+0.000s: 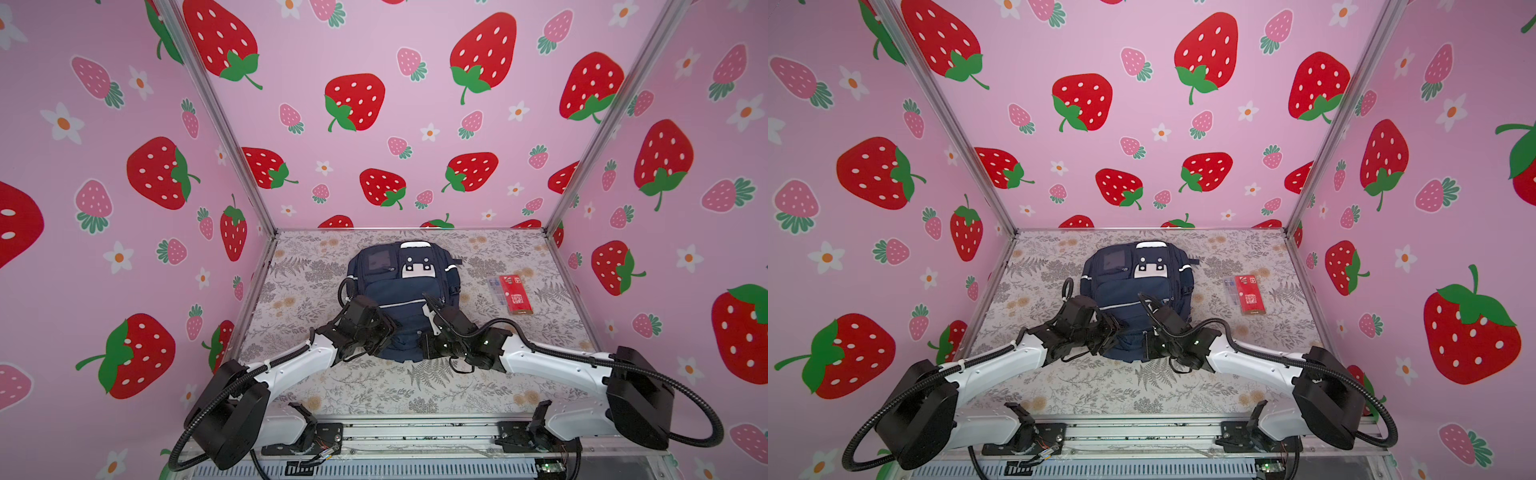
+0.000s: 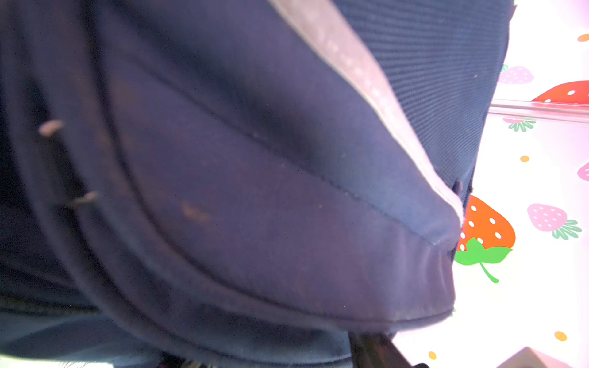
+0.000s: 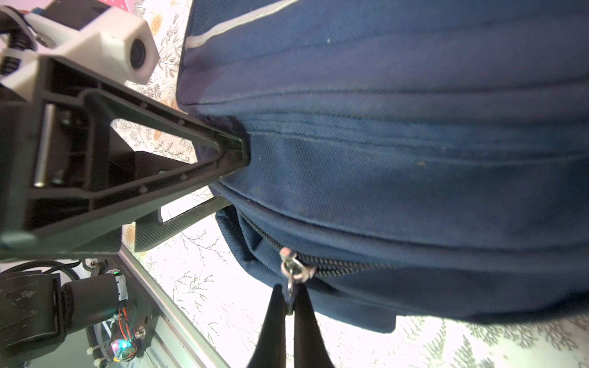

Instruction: Pack the student bag

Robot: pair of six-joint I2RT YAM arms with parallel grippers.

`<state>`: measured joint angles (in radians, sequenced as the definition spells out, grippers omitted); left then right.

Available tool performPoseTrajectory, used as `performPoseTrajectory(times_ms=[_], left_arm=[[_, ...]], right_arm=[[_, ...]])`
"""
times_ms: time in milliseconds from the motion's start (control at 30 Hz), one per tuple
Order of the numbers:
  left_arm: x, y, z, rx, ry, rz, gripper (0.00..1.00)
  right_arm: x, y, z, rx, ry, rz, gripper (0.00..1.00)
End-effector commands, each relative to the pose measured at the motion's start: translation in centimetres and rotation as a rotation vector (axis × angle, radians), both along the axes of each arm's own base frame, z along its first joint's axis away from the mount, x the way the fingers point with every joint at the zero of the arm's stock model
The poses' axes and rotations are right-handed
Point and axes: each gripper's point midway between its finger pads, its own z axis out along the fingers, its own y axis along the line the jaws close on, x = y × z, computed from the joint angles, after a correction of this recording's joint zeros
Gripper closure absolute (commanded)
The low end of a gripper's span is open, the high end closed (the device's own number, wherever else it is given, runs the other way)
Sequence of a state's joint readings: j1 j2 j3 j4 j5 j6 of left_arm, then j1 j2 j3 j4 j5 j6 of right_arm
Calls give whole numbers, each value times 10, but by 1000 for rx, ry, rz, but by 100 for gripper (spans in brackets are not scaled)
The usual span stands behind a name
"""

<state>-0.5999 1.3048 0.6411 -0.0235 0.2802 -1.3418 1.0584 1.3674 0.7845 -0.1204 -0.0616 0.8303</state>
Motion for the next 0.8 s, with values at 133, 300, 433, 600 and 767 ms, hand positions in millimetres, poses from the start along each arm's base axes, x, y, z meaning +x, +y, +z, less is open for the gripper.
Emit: performPoseTrajectory(times_ms=[133,300,433,600,767], left_arm=[[9,-16,46,-47,-116,-3,37],[13,-17,36,-68,-97,11,43],[18,-24,44,-67,-127,-27,48],[32,-8,50,36,-212,-20,70],[40,9,49,117,-220,-39,91]], right_arm=[[-14,6,11,22,59,21,100],[-14,11,11,20,66,27,100],[-12,10,9,-3,64,27,100],[-10,9,8,-31,59,31,100],[-9,-2,6,-77,45,15,100]])
